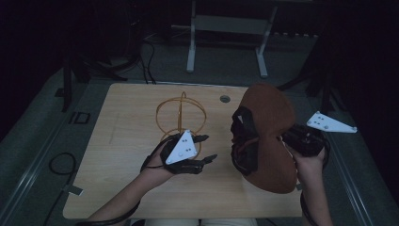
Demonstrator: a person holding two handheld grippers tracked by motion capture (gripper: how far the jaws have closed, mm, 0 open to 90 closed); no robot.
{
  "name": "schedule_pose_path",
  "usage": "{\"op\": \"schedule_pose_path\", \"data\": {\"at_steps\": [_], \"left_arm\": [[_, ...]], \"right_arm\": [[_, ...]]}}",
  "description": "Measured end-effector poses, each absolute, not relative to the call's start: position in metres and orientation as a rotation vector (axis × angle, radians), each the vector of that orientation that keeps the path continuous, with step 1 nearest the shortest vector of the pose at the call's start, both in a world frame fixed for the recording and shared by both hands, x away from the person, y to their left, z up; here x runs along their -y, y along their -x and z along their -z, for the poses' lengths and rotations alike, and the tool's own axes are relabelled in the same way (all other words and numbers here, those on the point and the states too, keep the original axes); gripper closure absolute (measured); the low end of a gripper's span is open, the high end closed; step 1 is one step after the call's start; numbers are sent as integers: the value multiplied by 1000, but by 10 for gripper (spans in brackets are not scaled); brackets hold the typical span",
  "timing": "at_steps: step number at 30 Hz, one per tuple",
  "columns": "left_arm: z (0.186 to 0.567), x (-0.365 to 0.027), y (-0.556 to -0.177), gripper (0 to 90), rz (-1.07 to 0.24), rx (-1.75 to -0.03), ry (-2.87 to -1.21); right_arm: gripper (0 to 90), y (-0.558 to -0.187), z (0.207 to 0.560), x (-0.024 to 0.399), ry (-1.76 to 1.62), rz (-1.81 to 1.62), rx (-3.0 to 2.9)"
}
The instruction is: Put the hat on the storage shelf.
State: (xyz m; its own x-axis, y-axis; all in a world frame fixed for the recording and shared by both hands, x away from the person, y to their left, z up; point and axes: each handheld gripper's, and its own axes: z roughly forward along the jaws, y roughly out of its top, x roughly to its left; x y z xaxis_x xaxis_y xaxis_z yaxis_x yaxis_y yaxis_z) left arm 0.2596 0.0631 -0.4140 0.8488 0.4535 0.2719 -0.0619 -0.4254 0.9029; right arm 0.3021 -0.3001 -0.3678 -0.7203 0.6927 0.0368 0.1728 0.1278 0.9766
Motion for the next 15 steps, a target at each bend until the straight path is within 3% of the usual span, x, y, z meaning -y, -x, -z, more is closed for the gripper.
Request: {"op": "schedule_pose_path", "data": {"at_steps": [2, 8, 15], "left_arm": [[419, -73, -258, 386, -594, -322, -1936], [431, -102, -254, 169, -580, -425, -1919], [454, -132, -244, 122, -581, -471, -1921]], "right_arm": [[877, -308, 362, 300, -842, -1642, -1967], [877, -325, 348, 296, -865, -1650, -1930], [877, -341, 344, 287, -891, -1667, -1918]]}}
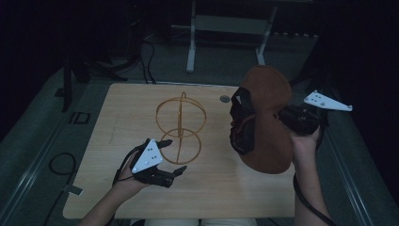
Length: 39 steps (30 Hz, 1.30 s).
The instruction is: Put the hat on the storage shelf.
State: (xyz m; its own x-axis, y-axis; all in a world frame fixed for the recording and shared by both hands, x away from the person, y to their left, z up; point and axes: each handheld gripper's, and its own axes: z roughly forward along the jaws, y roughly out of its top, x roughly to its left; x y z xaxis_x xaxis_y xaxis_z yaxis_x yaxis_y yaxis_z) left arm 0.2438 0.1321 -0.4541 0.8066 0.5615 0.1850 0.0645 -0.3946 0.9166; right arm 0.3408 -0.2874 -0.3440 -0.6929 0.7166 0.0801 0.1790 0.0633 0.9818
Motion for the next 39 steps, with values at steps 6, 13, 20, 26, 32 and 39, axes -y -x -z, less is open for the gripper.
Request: {"op": "schedule_pose_path", "data": {"at_steps": [6, 13, 20, 26, 32, 39], "left_arm": [[477, -152, -238, 104, -563, -510, -1910], [520, -176, -233, 105, -570, -584, -1955], [552, -204, -235, 109, -568, -758, -1995], [566, -235, -238, 98, -641, -938, -1925], [571, -261, -240, 97, -685, -1069, -1849], [576, -269, -240, 98, -698, -1119, -1814]], "right_arm": [[877, -350, 343, 280, -902, -1671, -1915], [877, -365, 339, 267, -922, -1678, -1921], [876, -376, 338, 251, -948, -1658, -1930], [876, -390, 334, 231, -950, -1669, -1927], [876, -395, 321, 204, -905, -1694, -1927], [876, -401, 313, 163, -850, -1720, -1999]]}}
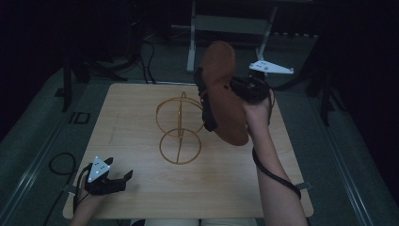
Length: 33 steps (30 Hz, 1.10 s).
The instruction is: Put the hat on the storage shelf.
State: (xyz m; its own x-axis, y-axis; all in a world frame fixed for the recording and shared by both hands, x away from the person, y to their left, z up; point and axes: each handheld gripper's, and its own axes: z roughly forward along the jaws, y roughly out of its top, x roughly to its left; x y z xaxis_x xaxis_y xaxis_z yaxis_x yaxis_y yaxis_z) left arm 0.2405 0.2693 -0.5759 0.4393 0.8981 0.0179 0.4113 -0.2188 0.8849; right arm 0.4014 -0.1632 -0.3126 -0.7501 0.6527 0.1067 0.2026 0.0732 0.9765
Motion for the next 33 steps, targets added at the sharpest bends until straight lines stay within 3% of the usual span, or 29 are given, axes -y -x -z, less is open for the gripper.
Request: {"op": "schedule_pose_path", "data": {"at_steps": [15, 25, 26, 29, 33], "left_arm": [[577, -275, -241, 98, -693, -1145, -1764], [578, -276, -241, 98, -680, -1148, -1762], [578, -276, -241, 98, -678, -1148, -1760], [578, -276, -241, 98, -676, -1151, -1759], [578, -276, -241, 98, -676, -1149, -1764]], "right_arm": [[872, -408, 331, 72, -684, -1672, -2355], [845, -404, 345, 47, -626, -1601, -2417], [809, -404, 345, 45, -623, -1598, -2413], [522, -404, 348, 39, -615, -1569, -2431], [395, -399, 351, 33, -577, -1537, -2429]]}}
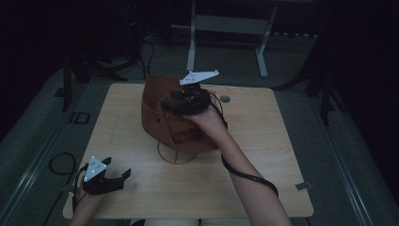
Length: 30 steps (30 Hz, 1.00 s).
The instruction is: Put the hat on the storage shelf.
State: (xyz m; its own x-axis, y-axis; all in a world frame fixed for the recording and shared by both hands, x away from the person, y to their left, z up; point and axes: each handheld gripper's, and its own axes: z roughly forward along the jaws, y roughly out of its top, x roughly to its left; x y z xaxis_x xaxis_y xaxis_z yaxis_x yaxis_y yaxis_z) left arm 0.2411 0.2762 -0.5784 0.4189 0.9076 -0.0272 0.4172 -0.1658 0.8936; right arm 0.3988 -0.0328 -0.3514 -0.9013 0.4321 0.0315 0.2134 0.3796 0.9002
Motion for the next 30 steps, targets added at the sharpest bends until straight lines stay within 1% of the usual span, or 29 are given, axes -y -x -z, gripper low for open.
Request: {"op": "schedule_pose_path", "data": {"at_steps": [2, 5, 7, 8, 14, 23, 30], "left_arm": [[579, -276, -241, 98, -676, -1152, -1762], [580, -276, -242, 98, -674, -1156, -1765], [580, -276, -242, 98, -676, -1157, -1767], [580, -276, -242, 98, -675, -1157, -1767], [580, -277, -242, 98, -674, -1162, -1764], [581, -276, -242, 98, -674, -1164, -1767], [580, -275, -243, 98, -689, -1160, -1771]], "right_arm": [[375, -397, 351, 33, -572, -1530, -2424], [298, -395, 350, 36, -573, -1529, -2426], [265, -395, 350, 39, -579, -1543, -2420], [219, -395, 351, 41, -567, -1541, -2433], [140, -396, 352, 55, -588, -1589, -2395], [142, -394, 357, 77, -575, -1522, -2390], [142, -392, 363, 103, -625, -1538, -2361]]}}
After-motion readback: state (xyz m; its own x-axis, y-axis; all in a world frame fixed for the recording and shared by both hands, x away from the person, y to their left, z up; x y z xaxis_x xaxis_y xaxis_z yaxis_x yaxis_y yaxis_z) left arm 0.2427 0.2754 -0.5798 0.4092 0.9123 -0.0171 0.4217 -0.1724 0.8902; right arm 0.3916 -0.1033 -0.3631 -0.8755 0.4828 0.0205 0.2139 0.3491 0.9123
